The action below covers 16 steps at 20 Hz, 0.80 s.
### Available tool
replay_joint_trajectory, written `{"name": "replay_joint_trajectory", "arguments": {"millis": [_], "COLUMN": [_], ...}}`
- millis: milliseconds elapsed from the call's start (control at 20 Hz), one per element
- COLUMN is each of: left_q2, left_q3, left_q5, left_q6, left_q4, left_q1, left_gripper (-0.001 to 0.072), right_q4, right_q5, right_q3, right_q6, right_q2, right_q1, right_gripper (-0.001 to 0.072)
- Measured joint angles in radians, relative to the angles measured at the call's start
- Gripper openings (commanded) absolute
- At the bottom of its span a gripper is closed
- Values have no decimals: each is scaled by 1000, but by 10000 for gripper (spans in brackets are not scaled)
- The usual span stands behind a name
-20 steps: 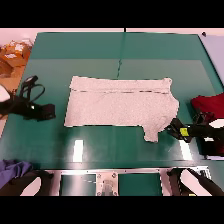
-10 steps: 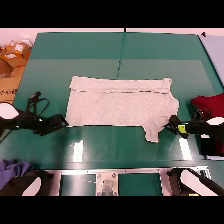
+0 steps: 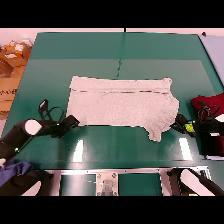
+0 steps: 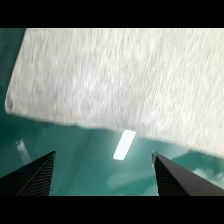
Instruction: Fold the shirts.
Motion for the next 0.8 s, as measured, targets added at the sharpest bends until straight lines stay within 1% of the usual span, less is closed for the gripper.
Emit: {"name": "replay_joint_trajectory", "arguments": {"millis": [200, 250, 300, 350, 450, 550, 650, 800], "left_q2": [-100, -123, -145, -163, -180, -189, -192, -179], "left_q3": [-13, -14, -18, -21, -15, 3, 33, 81], "left_q5": [166, 200, 230, 254, 290, 287, 225, 59], "left_q6": [-95, -113, -130, -145, -156, -137, -101, -78], "left_q4": [-31, -34, -34, -29, -26, -21, 3, 111], "left_q1": [-79, -89, -95, -101, -109, -111, -112, -99], "left_gripper": [681, 440, 169, 35, 24, 24, 24, 25], "right_q4": [9, 10, 12, 13, 16, 13, -7, -37], "right_q5": [-8, -12, -13, -15, -17, -18, -14, 18], "right_q3": [3, 4, 4, 4, 4, 4, 4, 5], "right_q6": [0, 1, 1, 1, 1, 1, 2, 18], "right_q2": [3, 3, 3, 2, 3, 3, 3, 4], "right_q1": [1, 1, 2, 5, 13, 18, 19, 20], "right_gripper": [10, 10, 10, 10, 10, 10, 10, 10]}}
